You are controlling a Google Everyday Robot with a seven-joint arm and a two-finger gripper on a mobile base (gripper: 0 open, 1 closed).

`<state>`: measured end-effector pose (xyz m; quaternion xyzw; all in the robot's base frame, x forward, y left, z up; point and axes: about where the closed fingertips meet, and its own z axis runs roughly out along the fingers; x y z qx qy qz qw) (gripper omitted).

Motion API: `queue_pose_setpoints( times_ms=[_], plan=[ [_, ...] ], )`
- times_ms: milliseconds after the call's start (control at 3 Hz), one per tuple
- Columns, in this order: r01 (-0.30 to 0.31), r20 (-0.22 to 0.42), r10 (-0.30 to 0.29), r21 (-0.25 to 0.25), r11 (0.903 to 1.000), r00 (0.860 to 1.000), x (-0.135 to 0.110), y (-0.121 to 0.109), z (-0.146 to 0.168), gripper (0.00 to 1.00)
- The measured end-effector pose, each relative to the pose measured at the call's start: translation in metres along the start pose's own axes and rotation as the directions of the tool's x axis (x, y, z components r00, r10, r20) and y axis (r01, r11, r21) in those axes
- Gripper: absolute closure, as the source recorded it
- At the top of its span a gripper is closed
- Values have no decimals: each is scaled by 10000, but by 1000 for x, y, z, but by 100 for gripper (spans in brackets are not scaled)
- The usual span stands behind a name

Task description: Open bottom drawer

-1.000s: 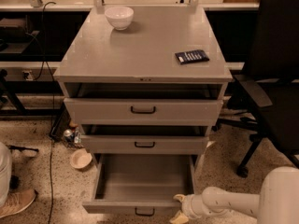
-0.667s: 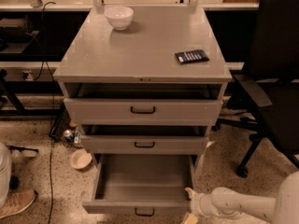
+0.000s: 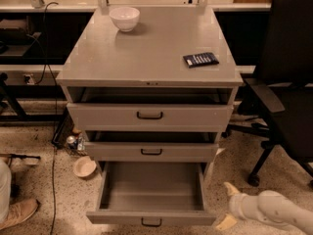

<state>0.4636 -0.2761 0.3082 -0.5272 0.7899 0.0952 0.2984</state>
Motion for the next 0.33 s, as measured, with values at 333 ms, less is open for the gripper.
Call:
queue_pose_setpoints(
  times_ms=[333],
  plan=[
    [-88, -20, 88, 127, 9999, 10000, 6, -4, -14, 0]
  ],
)
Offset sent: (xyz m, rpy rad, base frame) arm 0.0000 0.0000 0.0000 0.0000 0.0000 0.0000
